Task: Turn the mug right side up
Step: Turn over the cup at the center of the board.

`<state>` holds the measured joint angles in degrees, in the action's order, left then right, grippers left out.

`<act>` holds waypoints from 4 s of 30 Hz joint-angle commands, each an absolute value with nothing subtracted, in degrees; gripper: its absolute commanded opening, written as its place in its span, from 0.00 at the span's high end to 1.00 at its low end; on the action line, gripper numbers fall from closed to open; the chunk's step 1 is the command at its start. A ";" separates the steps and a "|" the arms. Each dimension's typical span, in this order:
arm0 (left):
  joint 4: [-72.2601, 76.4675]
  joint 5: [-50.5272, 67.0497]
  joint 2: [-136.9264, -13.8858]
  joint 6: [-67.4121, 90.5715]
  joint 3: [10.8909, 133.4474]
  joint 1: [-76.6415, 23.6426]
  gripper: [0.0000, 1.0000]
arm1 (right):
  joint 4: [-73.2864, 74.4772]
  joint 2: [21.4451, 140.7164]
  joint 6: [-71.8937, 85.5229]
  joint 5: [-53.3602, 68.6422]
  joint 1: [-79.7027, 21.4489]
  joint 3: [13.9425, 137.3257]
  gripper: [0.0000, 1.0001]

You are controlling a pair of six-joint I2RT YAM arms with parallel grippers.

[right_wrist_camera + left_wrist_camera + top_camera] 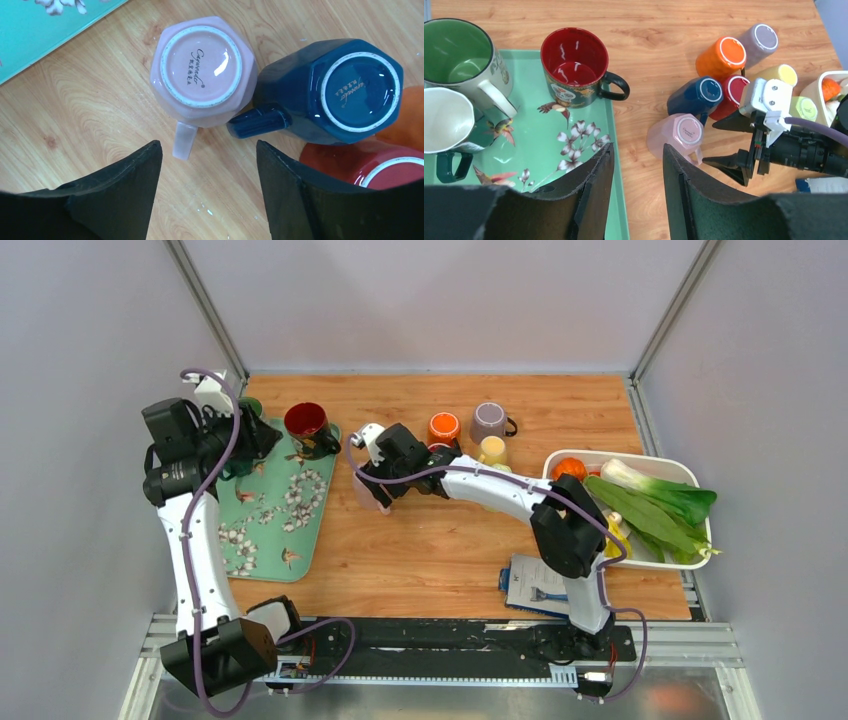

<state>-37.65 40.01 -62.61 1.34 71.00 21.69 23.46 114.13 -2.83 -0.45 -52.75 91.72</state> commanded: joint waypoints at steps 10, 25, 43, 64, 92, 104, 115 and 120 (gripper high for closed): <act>-43.24 41.51 -59.70 -3.90 73.35 20.55 0.52 | 22.31 120.25 1.17 0.09 -53.42 96.86 0.40; -43.68 42.01 -59.44 -3.87 73.03 19.91 0.53 | 21.73 122.82 1.35 0.39 -53.61 95.05 0.51; -44.47 41.95 -58.32 -5.09 72.23 19.16 0.53 | 20.55 124.83 -2.01 0.06 -53.73 96.38 0.70; -29.80 40.12 -49.66 -20.61 67.31 6.21 0.47 | 20.56 105.03 -5.38 41.30 -47.31 95.11 1.00; -7.30 38.14 -33.91 -68.49 42.52 -12.08 0.35 | -10.24 101.94 30.68 79.42 -34.67 87.51 1.00; 19.08 14.73 -41.54 -69.85 35.37 -28.01 0.43 | -8.40 100.68 26.99 79.78 -35.48 84.77 1.00; 16.16 10.79 -44.35 -68.07 39.61 -29.62 1.00 | -2.76 98.64 22.55 72.22 -32.97 82.27 0.34; -12.07 11.89 -43.10 -66.95 48.96 -29.57 1.00 | 2.86 93.07 18.68 68.99 -27.05 77.06 0.02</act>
